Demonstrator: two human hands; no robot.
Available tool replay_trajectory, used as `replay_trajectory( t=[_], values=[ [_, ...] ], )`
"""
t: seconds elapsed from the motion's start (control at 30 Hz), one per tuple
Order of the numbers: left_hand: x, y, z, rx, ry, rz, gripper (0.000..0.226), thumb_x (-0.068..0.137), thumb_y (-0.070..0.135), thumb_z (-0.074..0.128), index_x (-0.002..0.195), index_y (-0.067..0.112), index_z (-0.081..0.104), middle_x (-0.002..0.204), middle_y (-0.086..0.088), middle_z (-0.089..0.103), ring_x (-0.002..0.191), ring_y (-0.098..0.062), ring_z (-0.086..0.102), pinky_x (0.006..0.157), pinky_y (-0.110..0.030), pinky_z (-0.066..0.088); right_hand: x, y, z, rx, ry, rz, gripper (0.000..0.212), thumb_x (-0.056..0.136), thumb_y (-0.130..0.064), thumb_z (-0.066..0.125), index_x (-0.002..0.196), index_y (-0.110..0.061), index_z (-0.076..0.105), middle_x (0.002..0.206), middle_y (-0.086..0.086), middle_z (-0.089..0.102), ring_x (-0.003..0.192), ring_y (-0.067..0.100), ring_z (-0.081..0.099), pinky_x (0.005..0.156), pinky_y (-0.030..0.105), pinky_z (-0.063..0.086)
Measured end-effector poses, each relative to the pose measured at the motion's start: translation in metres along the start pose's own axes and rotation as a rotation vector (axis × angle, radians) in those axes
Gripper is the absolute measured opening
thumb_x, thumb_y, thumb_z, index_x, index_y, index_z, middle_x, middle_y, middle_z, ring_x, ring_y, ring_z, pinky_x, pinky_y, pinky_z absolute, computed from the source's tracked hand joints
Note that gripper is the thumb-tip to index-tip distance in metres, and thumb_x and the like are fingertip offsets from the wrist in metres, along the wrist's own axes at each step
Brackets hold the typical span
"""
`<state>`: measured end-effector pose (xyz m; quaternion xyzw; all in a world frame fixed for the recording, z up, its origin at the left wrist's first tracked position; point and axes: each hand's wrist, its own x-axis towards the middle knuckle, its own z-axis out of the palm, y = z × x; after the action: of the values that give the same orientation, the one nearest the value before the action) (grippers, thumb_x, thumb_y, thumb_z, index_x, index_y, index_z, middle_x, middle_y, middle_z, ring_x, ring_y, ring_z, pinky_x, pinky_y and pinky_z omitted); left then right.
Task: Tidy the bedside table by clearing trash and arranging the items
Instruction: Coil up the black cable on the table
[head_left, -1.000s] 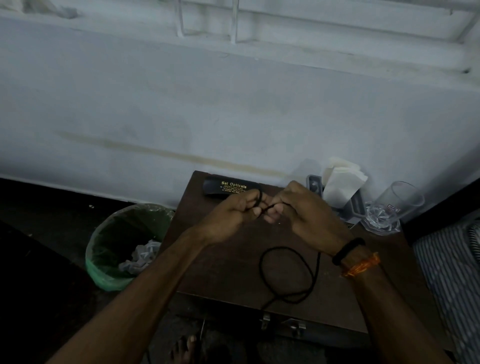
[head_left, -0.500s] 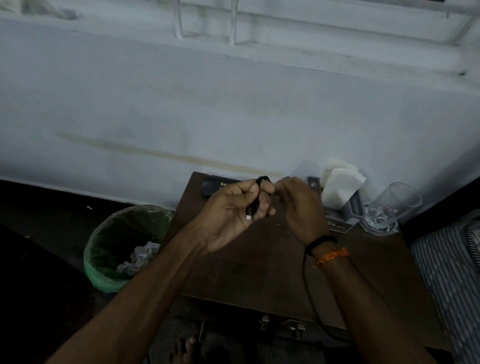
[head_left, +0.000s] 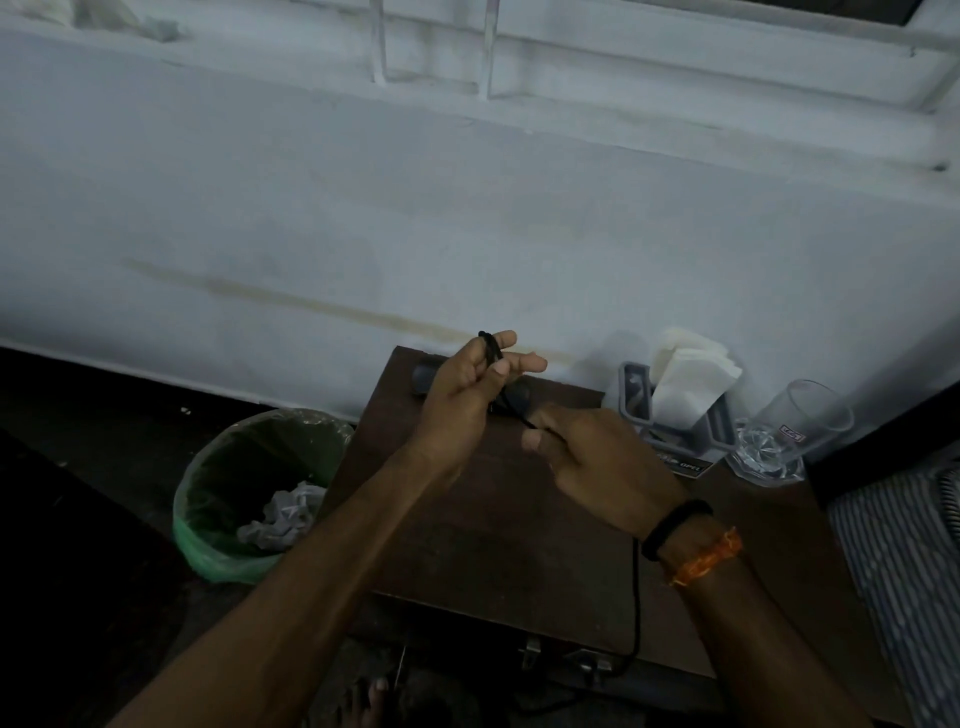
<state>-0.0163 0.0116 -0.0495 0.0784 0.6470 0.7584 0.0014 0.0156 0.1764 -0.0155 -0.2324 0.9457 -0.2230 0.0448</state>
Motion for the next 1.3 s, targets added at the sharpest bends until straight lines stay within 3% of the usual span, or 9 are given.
replay_trajectory(
  t=[0.17, 0.27, 0.4, 0.57, 0.7, 0.87, 0.93, 1.13, 1.3],
  values=[
    [-0.005, -0.001, 0.005, 0.3, -0.085, 0.057, 0.037, 0.103, 0.016, 0.047, 0.136, 0.03, 0.052, 0.124, 0.028, 0.062, 0.121, 0.009, 0.053, 0.105, -0.021, 0.043, -0.002, 0.002, -0.023, 0.028, 0.152, -0.047, 0.01, 0.1, -0.024, 0.05, 0.092, -0.027, 0.056, 0.075, -0.018, 0.053, 0.07, -0.003, 0.051, 0.061, 0.015, 0.036],
    [-0.004, -0.003, 0.004, 0.349, -0.171, 0.102, 0.038, 0.101, 0.018, 0.049, 0.138, 0.029, 0.053, 0.142, 0.008, 0.055, 0.133, -0.006, 0.049, 0.114, -0.036, 0.038, 0.001, 0.009, -0.026, 0.015, 0.337, -0.076, 0.017, 0.101, -0.024, 0.046, 0.089, -0.023, 0.058, 0.077, -0.013, 0.056, 0.071, 0.003, 0.052, 0.064, 0.025, 0.04],
    [-0.009, -0.003, 0.01, 0.232, -0.369, 0.073, 0.029, 0.102, 0.005, 0.043, 0.128, -0.002, 0.056, 0.111, -0.009, 0.071, 0.106, -0.022, 0.068, 0.098, -0.03, 0.048, 0.005, 0.019, -0.021, -0.017, 0.509, -0.057, 0.021, 0.098, -0.025, 0.043, 0.093, -0.019, 0.062, 0.088, -0.003, 0.064, 0.08, 0.015, 0.059, 0.07, 0.039, 0.05],
    [-0.012, -0.003, 0.014, 0.029, -0.437, 0.002, 0.025, 0.101, 0.007, 0.041, 0.116, -0.007, 0.055, 0.095, -0.018, 0.067, 0.084, -0.026, 0.064, 0.084, -0.034, 0.049, 0.012, 0.033, -0.013, -0.004, 0.623, -0.006, 0.015, 0.099, -0.018, 0.051, 0.092, -0.016, 0.064, 0.09, -0.001, 0.065, 0.082, 0.019, 0.062, 0.071, 0.042, 0.051],
    [-0.016, 0.0, 0.019, -0.217, -0.331, -0.034, 0.022, 0.1, 0.004, 0.043, 0.114, -0.007, 0.056, 0.089, -0.015, 0.064, 0.077, -0.016, 0.058, 0.076, -0.023, 0.049, 0.017, 0.037, 0.001, 0.112, 0.507, 0.097, 0.017, 0.1, -0.015, 0.049, 0.088, -0.017, 0.061, 0.081, -0.003, 0.064, 0.074, 0.013, 0.058, 0.064, 0.031, 0.041],
    [-0.009, -0.004, 0.017, -0.408, -0.118, -0.1, 0.025, 0.1, 0.001, 0.041, 0.118, -0.007, 0.057, 0.098, -0.013, 0.072, 0.079, -0.014, 0.063, 0.072, -0.023, 0.05, 0.01, 0.024, 0.022, 0.111, 0.0, 0.175, 0.025, 0.101, -0.016, 0.044, 0.082, -0.031, 0.052, 0.076, -0.005, 0.063, 0.068, 0.012, 0.06, 0.062, 0.025, 0.043],
    [-0.004, -0.009, 0.015, -0.41, -0.049, -0.097, 0.024, 0.099, -0.001, 0.044, 0.116, -0.004, 0.059, 0.105, -0.015, 0.072, 0.086, -0.017, 0.068, 0.075, -0.022, 0.054, 0.007, 0.013, 0.022, 0.061, -0.091, 0.138, 0.03, 0.104, -0.022, 0.041, 0.076, -0.034, 0.046, 0.075, -0.002, 0.062, 0.067, 0.015, 0.061, 0.066, 0.032, 0.05],
    [0.0, -0.017, 0.008, -0.167, -0.025, -0.076, 0.024, 0.099, -0.005, 0.043, 0.119, -0.001, 0.055, 0.109, -0.01, 0.071, 0.099, -0.015, 0.07, 0.087, -0.025, 0.056, -0.005, -0.004, -0.002, 0.035, -0.166, 0.022, 0.02, 0.101, -0.024, 0.048, 0.083, -0.02, 0.053, 0.073, -0.003, 0.058, 0.069, 0.013, 0.06, 0.066, 0.038, 0.05],
    [-0.004, -0.02, 0.006, 0.031, -0.175, -0.083, 0.025, 0.099, -0.005, 0.042, 0.122, -0.01, 0.052, 0.103, -0.012, 0.069, 0.093, -0.012, 0.068, 0.087, -0.024, 0.054, -0.008, 0.0, -0.029, -0.009, 0.072, -0.029, 0.013, 0.1, -0.02, 0.048, 0.09, -0.021, 0.056, 0.072, -0.014, 0.05, 0.067, 0.001, 0.05, 0.058, 0.024, 0.037]
  ],
)
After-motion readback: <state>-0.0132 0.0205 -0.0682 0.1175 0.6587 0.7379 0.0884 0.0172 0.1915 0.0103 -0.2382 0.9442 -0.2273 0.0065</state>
